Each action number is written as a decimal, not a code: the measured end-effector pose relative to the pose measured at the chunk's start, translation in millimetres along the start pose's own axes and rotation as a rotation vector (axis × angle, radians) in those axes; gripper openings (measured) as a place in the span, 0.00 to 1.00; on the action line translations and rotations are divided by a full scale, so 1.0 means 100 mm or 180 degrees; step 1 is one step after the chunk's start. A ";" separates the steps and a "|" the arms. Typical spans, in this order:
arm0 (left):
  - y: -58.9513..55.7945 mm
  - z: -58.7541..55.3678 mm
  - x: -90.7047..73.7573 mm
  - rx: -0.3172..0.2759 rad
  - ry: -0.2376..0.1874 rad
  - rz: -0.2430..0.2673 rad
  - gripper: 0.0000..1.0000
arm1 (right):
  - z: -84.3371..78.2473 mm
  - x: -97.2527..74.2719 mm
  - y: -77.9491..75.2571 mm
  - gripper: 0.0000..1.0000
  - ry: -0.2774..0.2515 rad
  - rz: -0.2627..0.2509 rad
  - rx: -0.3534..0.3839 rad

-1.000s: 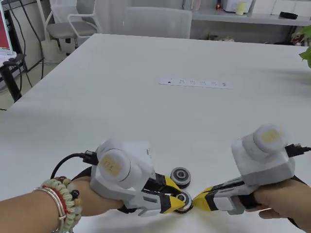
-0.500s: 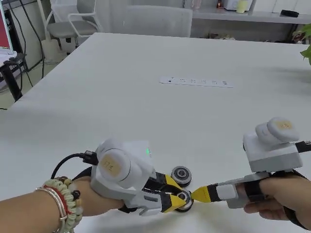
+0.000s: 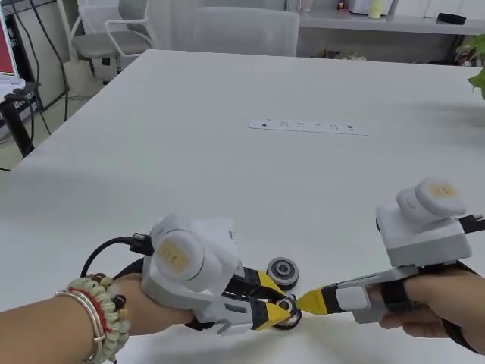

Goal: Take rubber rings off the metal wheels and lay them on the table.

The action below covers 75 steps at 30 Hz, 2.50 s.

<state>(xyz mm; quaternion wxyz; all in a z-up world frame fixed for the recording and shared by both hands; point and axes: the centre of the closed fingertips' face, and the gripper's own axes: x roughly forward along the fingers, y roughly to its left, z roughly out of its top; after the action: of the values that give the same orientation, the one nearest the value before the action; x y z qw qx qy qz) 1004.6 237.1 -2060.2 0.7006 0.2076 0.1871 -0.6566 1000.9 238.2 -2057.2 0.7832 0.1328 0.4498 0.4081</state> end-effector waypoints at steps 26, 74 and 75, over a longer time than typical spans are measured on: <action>0.00 0.01 0.00 -0.0063 -0.0037 0.0003 0.08 | -0.01 0.04 -0.01 0.00 0.0018 -0.0018 -0.0119; -0.09 0.48 -0.29 0.0215 -0.0191 -0.0105 0.53 | 0.15 -0.09 -0.15 0.00 -0.0214 -0.0184 0.0130; -0.10 0.51 -0.31 0.0230 -0.0206 -0.0113 0.54 | 0.16 -0.10 -0.16 0.00 -0.0223 -0.0200 0.0125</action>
<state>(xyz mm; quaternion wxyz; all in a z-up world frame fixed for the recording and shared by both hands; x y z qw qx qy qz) 991.6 235.7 -2001.3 0.6865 0.2081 0.1441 -0.6816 1020.0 223.1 -2051.7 0.8082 0.1482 0.4339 0.3695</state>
